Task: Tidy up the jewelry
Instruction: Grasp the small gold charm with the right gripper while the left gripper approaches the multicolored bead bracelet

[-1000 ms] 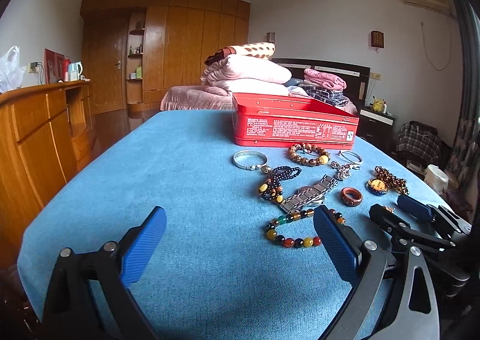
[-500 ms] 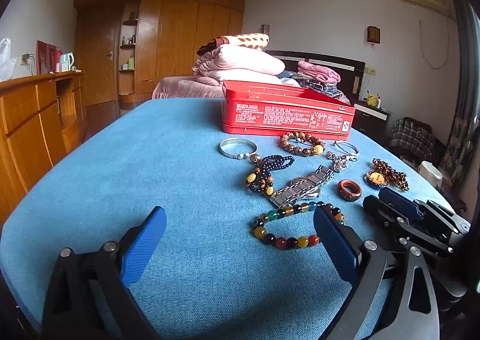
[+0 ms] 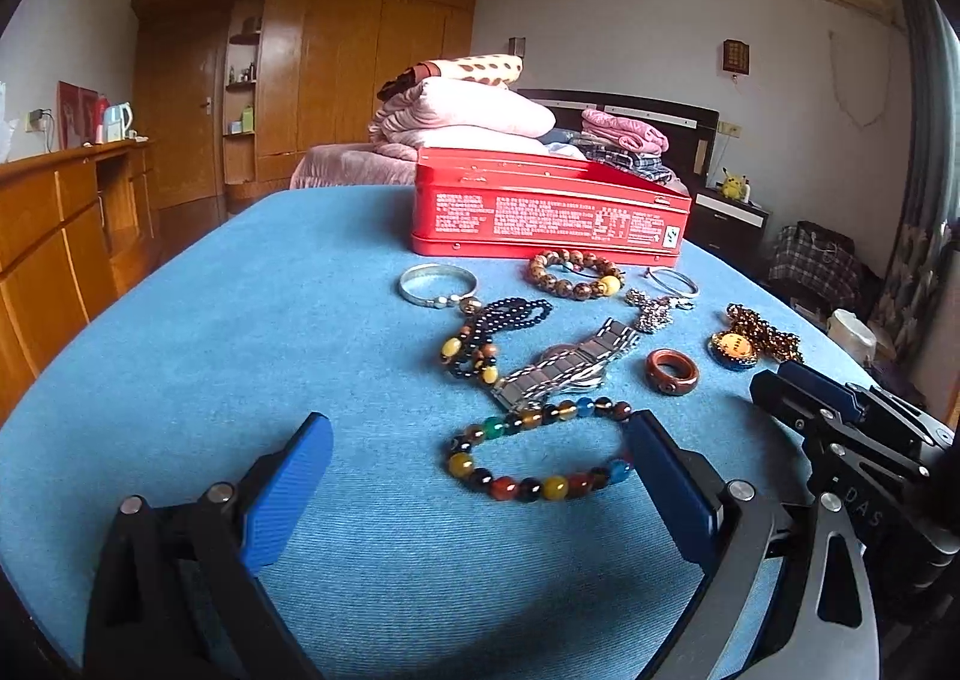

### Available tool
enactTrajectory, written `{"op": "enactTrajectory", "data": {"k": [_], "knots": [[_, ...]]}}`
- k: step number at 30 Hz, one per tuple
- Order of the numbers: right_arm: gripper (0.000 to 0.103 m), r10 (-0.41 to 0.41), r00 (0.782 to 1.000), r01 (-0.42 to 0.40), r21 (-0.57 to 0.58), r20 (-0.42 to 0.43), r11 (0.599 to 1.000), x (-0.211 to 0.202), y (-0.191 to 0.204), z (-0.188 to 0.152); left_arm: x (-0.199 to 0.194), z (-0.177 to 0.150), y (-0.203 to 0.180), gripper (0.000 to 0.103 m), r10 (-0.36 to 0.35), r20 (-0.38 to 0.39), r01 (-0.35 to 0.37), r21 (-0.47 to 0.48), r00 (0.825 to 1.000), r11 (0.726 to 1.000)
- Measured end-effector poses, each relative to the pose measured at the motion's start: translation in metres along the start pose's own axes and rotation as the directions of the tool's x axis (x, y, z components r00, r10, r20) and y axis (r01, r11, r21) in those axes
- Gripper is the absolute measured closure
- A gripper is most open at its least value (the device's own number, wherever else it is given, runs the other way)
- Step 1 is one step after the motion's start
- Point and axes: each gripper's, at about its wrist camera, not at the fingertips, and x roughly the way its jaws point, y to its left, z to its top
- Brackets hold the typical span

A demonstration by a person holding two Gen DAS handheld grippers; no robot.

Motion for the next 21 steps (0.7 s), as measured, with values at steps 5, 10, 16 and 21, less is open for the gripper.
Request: {"op": "enactTrajectory", "data": {"k": [5,10,16,21], "knots": [[0.075,0.002,1.000,-0.002,0.002,-0.001,1.000,0.001,-0.002,-0.002,0.006,0.003,-0.010,0.007,-0.036,-0.016,0.036,0.001,0.999,0.999],[0.075,0.006,1.000,-0.006,0.003,0.001,1.000,0.002,-0.004,-0.002,0.010,0.003,-0.018,0.012,-0.035,-0.027,0.036,0.017,0.999,0.999],[0.075,0.008,1.000,-0.008,0.009,0.000,1.000,0.001,-0.007,-0.002,0.006,0.002,-0.023,0.016,0.006,-0.016,-0.005,0.030,1.000,1.000],[0.075,0.007,1.000,-0.007,0.014,0.000,1.000,0.001,-0.009,-0.001,-0.013,0.010,-0.034,0.016,-0.045,0.029,0.044,0.051,0.999,0.998]]}}
